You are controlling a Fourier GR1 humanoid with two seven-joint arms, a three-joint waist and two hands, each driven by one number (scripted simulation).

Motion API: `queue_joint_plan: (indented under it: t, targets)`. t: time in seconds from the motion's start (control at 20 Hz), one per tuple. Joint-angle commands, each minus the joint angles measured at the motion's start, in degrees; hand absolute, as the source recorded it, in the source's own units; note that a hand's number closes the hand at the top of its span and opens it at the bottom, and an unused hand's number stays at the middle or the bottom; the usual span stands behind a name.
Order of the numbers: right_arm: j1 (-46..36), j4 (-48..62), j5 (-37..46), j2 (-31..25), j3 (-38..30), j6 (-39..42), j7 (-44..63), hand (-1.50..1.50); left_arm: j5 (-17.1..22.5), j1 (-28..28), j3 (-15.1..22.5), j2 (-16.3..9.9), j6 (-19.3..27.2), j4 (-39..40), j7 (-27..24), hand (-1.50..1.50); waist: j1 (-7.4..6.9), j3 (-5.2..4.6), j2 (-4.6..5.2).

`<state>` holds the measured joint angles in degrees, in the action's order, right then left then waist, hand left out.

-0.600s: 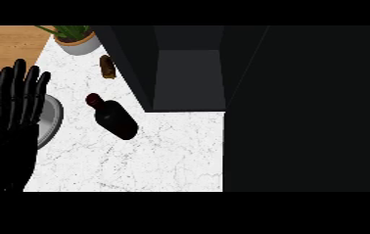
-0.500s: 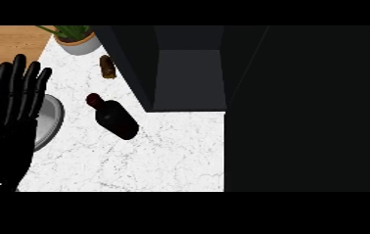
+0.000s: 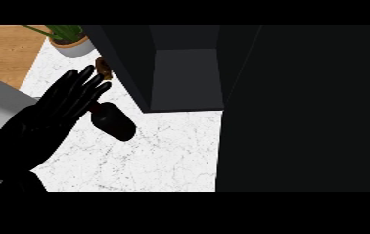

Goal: Pick up the wine, place it into the cabinet and close the cabinet

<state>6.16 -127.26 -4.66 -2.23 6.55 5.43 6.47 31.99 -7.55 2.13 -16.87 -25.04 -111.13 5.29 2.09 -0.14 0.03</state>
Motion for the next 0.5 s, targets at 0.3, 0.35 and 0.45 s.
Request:
queue_joint_plan:
  t: [0.3,0.35,0.45]
  targets:
    - [0.5,-17.8,1.0,0.9,7.0,-5.2,19.4,-1.50,28.8,-7.0,-7.1,-12.5,-4.2,0.9,16.2,-1.50,-2.09,0.12,-0.18]
    - [-0.4,-16.6,4.8,1.7,10.1,-6.3,20.1,-1.50,31.0,-9.7,-8.6,-13.7,-2.1,1.6,17.8,-1.50,-2.07,0.12,-0.16]
    - [5.8,-24.3,2.3,0.2,11.4,-4.9,23.1,-1.50,27.9,-6.0,-9.3,-12.3,-4.1,2.4,16.1,-1.50,-1.77,0.12,-0.23]
